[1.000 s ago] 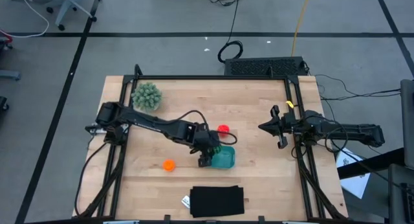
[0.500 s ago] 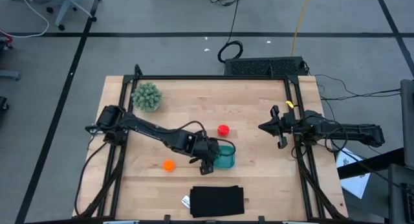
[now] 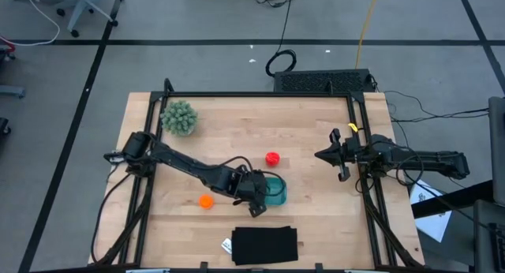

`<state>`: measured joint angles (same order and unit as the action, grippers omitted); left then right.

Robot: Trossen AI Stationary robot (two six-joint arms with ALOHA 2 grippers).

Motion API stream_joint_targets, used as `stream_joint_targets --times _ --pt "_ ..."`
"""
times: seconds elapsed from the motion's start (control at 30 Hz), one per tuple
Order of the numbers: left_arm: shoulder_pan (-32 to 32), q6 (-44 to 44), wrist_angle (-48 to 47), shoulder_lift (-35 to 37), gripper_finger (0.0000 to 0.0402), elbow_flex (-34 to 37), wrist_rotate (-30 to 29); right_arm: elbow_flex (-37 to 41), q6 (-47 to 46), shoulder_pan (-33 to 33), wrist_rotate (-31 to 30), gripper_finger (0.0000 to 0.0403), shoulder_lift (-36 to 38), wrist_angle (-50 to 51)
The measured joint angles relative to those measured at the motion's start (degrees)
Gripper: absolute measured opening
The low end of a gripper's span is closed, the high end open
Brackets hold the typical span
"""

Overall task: Pick and placing Produce into tupperware
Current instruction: Put the watermelon into the bin

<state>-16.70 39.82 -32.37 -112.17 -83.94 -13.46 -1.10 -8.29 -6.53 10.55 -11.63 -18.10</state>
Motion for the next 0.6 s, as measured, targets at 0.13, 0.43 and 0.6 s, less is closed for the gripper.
stream_joint_targets --times 0.13,0.43,0.6 --pt "0.0 0.4 0.0 -0.1 0.0285 0.0 0.3 0.0 0.0 0.0 0.0 0.0 -0.2 0.0" --pt "-0.7 -0.3 1.0 -1.7 0.0285 0.0 1.0 0.0 0.0 0.0 0.0 0.0 -0.4 -0.1" --pt "-0.7 -1.0 2.7 -2.8 0.0285 0.0 1.5 0.0 0.0 0.0 0.0 0.0 -0.9 -0.3"
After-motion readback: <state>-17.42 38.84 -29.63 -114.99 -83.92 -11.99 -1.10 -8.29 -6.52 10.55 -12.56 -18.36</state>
